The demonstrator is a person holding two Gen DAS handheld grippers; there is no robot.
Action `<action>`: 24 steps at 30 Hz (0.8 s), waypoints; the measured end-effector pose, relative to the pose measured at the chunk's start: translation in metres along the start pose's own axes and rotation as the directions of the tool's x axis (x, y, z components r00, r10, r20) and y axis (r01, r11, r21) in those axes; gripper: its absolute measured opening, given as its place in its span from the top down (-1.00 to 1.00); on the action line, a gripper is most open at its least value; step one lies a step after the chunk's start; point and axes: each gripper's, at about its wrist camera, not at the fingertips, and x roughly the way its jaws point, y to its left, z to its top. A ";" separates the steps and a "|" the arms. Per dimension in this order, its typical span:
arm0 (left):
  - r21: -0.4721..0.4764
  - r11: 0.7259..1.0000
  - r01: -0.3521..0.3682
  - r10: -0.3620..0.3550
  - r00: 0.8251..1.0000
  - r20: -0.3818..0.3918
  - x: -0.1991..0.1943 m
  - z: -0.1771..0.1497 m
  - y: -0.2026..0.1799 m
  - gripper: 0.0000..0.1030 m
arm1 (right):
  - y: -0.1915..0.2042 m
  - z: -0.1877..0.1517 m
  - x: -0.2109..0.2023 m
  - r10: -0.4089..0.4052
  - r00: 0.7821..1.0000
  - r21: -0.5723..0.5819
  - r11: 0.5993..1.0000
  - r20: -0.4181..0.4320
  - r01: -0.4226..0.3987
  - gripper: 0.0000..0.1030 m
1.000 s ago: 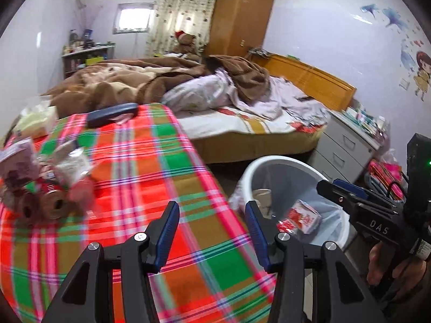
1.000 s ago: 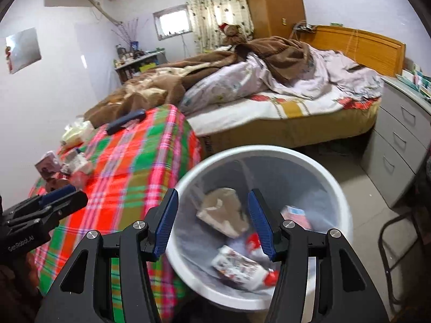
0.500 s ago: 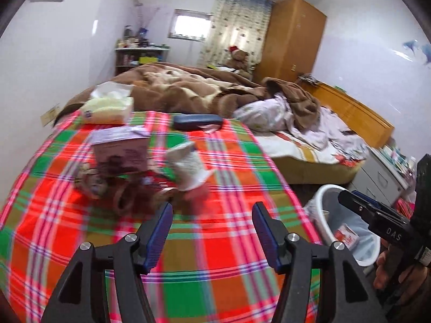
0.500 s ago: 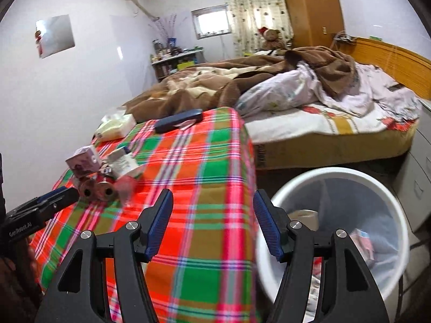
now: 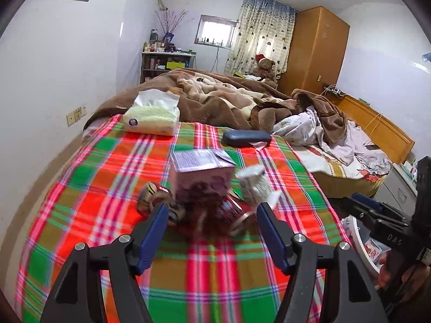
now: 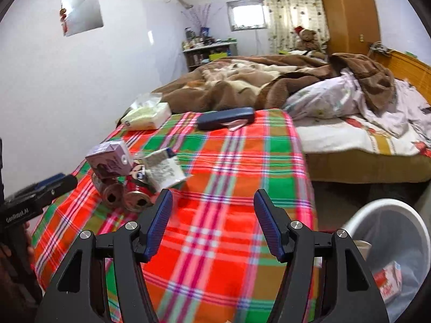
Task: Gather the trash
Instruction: 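Move both open grippers back over the remaining trash on the bed, then grasp the purple-printed milk box with the left gripper while the right grasps the yogurt cup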
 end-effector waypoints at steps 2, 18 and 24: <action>0.013 1.000 -0.001 0.001 1.000 0.008 0.002 0.006 0.007 -0.32 | 0.007 0.004 0.010 0.034 0.999 -0.013 0.999 -0.010 -0.034 -0.31; 0.142 0.986 0.082 -0.076 0.996 -0.050 0.055 0.052 0.021 -0.40 | 0.038 0.029 0.074 0.129 0.987 -0.124 0.982 -0.097 -0.141 -0.38; 0.188 0.974 0.129 -0.110 0.988 -0.109 0.077 0.057 0.019 -0.40 | 0.045 0.031 0.096 0.161 0.972 -0.164 0.968 -0.171 -0.189 -0.38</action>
